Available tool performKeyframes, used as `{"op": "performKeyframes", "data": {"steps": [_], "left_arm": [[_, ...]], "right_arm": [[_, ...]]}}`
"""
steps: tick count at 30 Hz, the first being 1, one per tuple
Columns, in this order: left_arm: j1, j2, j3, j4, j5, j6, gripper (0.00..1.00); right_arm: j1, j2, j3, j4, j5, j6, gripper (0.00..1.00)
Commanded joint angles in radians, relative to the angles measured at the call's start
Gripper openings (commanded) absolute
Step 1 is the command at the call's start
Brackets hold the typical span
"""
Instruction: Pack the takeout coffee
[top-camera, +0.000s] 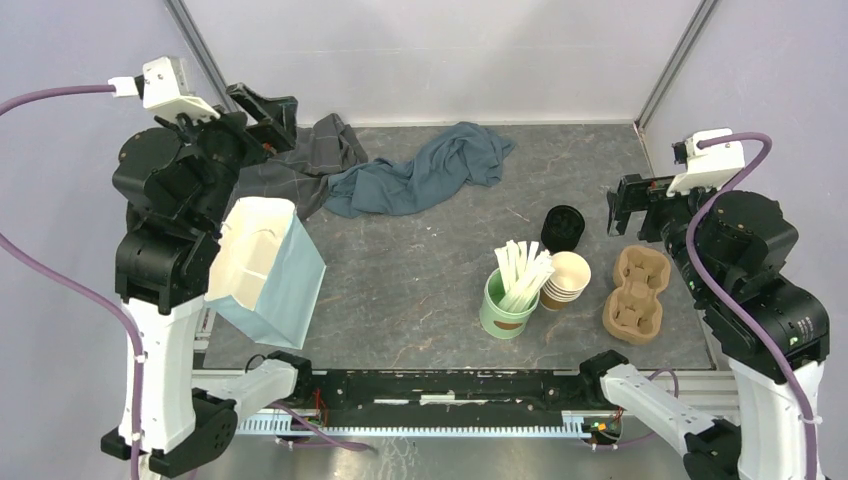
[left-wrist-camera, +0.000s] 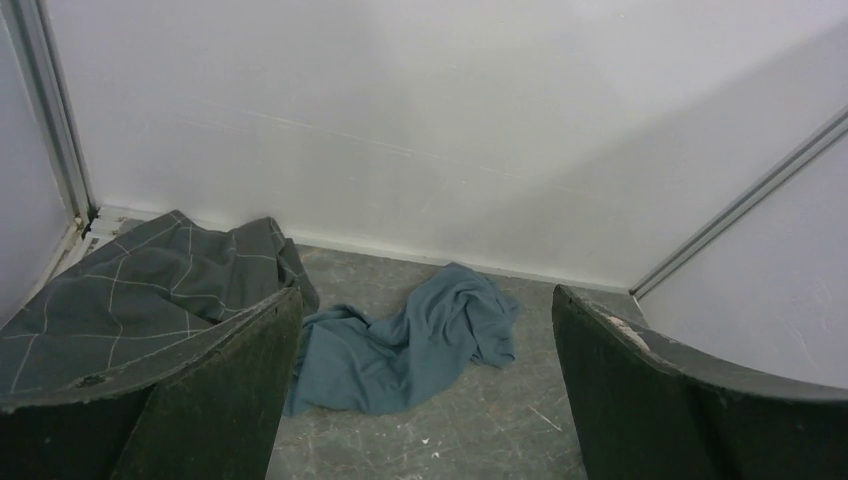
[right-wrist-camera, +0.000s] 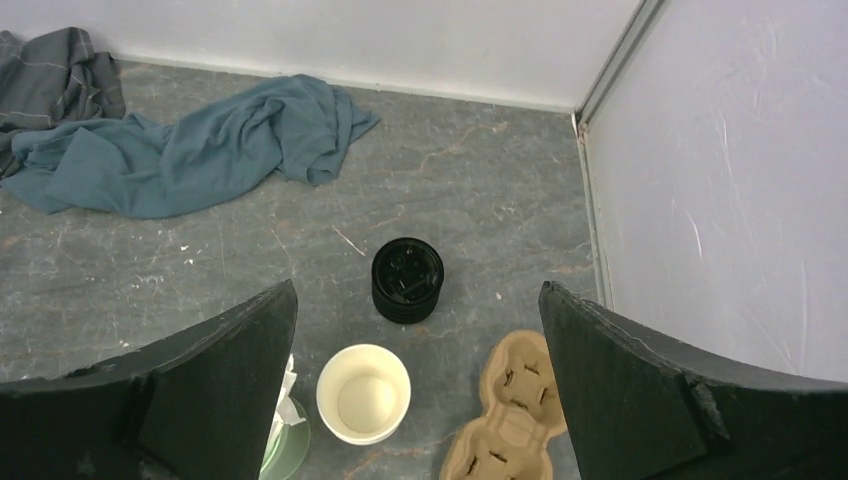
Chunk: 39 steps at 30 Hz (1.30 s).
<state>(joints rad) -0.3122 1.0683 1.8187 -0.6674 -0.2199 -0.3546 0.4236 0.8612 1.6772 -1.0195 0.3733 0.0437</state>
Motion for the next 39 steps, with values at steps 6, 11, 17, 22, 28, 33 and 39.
{"op": "performKeyframes", "data": {"steps": [6,11,17,22,28,33,39], "left_arm": [[0.128,-0.062,-0.051,-0.045,0.274,-0.055,0.99],[0.156,-0.058,-0.078,-0.08,0.39,-0.091,0.99],[0.169,0.015,-0.084,-0.119,0.551,-0.14,1.0],[0.171,0.11,-0.105,-0.106,0.653,-0.169,1.0],[0.158,0.19,-0.164,-0.063,0.746,-0.194,1.0],[0.106,0.198,-0.244,0.027,0.773,-0.238,1.0],[0.078,0.212,-0.273,0.039,0.745,-0.19,1.0]], "right_arm": [[-0.116,0.004,-0.012,-0.082,-0.169,0.041,0.98],[-0.142,0.002,-0.056,-0.104,-0.225,0.039,0.98],[-0.153,0.021,-0.155,-0.09,-0.253,0.067,0.98],[-0.155,0.061,-0.245,-0.033,-0.268,0.116,0.98],[-0.158,0.155,-0.337,0.054,-0.242,0.146,0.97],[-0.205,0.204,-0.353,0.026,-0.235,0.161,0.89],[-0.261,0.147,-0.461,-0.097,-0.181,0.191,0.78]]}}
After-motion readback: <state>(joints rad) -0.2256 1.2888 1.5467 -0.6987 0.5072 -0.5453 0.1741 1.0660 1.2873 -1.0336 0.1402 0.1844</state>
